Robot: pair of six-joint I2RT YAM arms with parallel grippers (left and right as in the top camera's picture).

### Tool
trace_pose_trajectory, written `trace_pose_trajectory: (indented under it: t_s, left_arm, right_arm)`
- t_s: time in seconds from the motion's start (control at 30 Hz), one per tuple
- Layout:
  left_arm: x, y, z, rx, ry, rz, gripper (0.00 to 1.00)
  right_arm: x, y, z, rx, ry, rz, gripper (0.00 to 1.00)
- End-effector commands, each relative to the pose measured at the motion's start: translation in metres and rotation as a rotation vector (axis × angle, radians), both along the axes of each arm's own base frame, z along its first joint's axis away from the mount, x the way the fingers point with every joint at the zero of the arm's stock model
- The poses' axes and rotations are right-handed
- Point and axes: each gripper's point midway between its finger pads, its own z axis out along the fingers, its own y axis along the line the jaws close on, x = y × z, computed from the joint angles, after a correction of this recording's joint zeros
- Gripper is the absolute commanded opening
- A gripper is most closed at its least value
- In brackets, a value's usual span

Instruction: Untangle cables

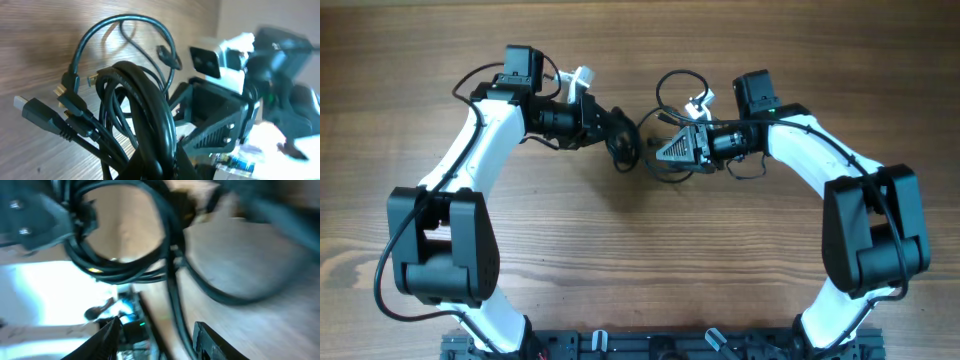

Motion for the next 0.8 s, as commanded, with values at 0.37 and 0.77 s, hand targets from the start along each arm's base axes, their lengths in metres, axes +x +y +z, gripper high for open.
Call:
trace_pose_trajectory:
  t_s: [0.37, 0.77]
  left_arm:
    - [-0.018, -0.008, 0.011, -0.076, -0.504, -0.337, 0.04]
    - [-0.023, -0.007, 0.009, -0.072, -0.524, -0.362, 0.04]
  right_arm:
    - [0.002, 0.017, 0.024, 0.047, 0.081, -0.024, 0.46]
    - [0.031, 0.017, -0.030, -0.322, 0.084, -0.283, 0.16]
